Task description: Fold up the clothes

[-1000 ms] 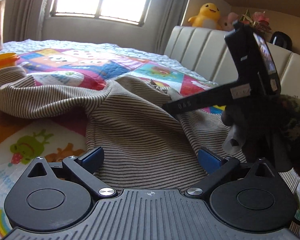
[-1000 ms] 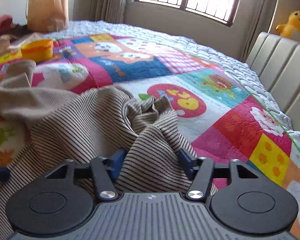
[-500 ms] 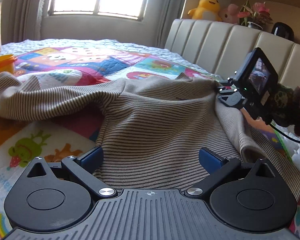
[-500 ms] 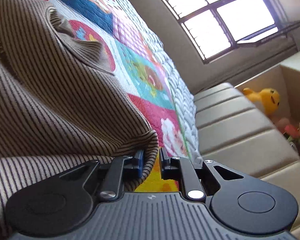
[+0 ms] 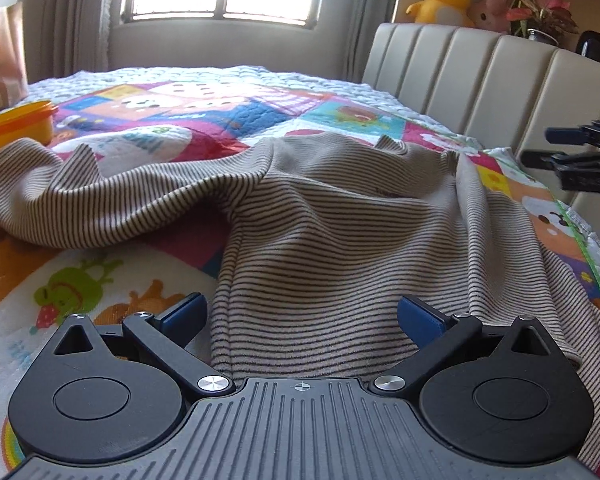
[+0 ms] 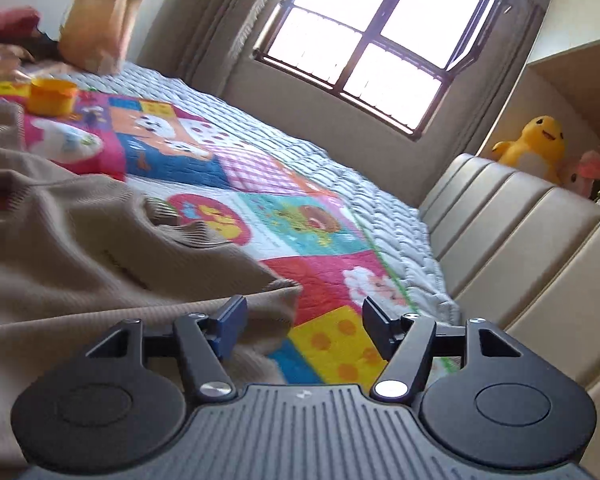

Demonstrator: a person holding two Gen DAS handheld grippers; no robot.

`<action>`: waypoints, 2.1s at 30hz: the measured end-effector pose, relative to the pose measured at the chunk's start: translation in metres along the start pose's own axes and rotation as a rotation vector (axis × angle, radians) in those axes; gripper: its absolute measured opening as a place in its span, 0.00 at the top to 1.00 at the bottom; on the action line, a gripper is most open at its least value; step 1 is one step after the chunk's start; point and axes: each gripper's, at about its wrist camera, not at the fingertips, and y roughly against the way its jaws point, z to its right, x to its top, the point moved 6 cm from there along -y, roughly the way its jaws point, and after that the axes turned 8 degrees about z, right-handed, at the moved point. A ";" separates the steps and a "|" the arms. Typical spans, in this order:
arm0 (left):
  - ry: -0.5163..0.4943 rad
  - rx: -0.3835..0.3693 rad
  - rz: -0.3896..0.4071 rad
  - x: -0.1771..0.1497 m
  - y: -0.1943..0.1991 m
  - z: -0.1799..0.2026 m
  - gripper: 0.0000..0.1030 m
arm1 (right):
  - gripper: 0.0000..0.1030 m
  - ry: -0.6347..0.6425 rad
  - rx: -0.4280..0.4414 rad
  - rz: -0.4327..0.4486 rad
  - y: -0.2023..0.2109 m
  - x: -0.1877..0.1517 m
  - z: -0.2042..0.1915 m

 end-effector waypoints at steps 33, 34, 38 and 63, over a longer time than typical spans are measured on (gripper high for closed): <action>0.053 0.034 -0.026 0.001 -0.003 -0.008 0.00 | 0.90 -0.339 -0.471 0.003 0.028 -0.036 0.205; 0.058 0.031 -0.026 0.001 -0.003 -0.008 0.00 | 0.98 -0.352 -0.499 -0.023 0.021 -0.046 0.215; 0.077 0.019 -0.026 0.001 -0.004 -0.011 0.00 | 0.96 -0.436 -0.565 -0.094 0.008 -0.088 0.236; 0.711 0.449 0.133 0.052 -0.006 -0.234 0.28 | 0.00 -1.259 0.294 0.250 0.031 -0.149 0.051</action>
